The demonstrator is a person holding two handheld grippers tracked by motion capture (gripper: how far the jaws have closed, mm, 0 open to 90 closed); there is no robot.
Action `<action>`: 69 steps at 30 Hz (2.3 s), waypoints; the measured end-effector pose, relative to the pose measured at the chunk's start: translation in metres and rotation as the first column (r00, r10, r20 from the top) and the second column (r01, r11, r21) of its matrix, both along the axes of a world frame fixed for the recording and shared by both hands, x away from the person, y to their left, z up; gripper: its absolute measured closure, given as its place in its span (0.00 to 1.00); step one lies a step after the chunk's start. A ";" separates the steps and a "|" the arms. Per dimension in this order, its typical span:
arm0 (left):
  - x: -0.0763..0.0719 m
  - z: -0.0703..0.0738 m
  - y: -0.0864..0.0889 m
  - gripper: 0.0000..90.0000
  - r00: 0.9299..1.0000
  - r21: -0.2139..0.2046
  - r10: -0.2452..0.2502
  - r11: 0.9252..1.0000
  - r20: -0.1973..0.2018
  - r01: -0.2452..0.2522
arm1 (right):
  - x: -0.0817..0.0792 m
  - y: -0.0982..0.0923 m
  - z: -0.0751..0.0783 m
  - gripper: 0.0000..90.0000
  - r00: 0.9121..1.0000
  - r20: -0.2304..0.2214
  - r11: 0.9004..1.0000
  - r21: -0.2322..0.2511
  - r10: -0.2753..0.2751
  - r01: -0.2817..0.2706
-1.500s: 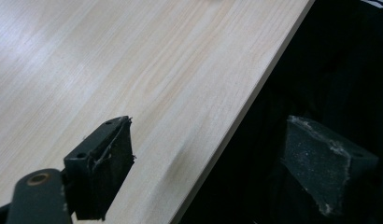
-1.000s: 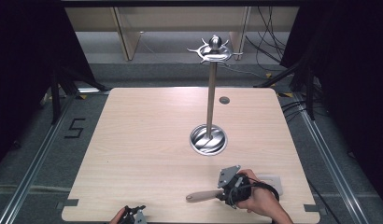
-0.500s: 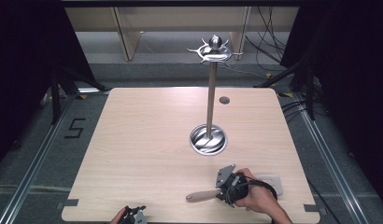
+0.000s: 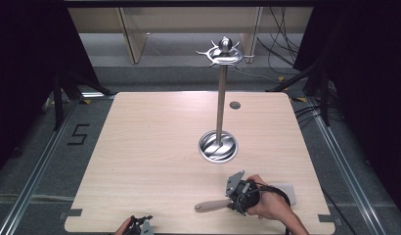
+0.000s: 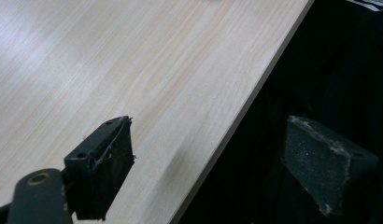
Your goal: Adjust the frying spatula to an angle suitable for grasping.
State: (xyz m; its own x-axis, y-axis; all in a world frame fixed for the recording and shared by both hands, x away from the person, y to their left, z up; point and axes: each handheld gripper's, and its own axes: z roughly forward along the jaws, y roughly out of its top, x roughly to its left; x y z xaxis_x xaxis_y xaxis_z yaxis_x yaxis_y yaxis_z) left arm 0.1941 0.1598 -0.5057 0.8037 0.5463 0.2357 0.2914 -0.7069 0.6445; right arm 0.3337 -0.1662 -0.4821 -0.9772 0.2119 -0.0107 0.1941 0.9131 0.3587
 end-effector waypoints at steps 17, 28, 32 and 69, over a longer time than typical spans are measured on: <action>-0.001 0.001 0.000 0.17 1.000 0.008 0.005 1.000 0.011 -0.005 | 0.007 0.023 0.006 0.81 0.993 -0.007 0.975 -0.188 0.116 -0.115; -0.001 0.000 0.000 0.17 1.000 0.010 0.001 1.000 0.005 -0.001 | 0.011 0.025 0.009 0.84 1.000 -0.008 0.967 -0.253 0.024 -0.025; -0.001 0.000 0.000 0.17 1.000 0.012 0.001 1.000 0.006 -0.001 | 0.015 0.026 0.007 0.84 0.998 -0.003 0.970 -0.235 0.064 -0.063; 0.000 0.001 -0.001 0.18 1.000 -0.001 0.004 1.000 0.014 -0.004 | 0.018 -0.015 0.053 0.85 0.992 0.106 0.997 0.007 -0.075 0.075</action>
State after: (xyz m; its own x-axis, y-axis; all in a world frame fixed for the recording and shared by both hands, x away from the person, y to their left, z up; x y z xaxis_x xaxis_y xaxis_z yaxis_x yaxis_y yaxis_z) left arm 0.1938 0.1592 -0.5044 0.7981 0.5499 0.2462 0.2856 -0.7051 0.6491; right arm 0.3515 -0.1812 -0.4290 -0.9520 0.2847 -0.1126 0.2227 0.8962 0.3837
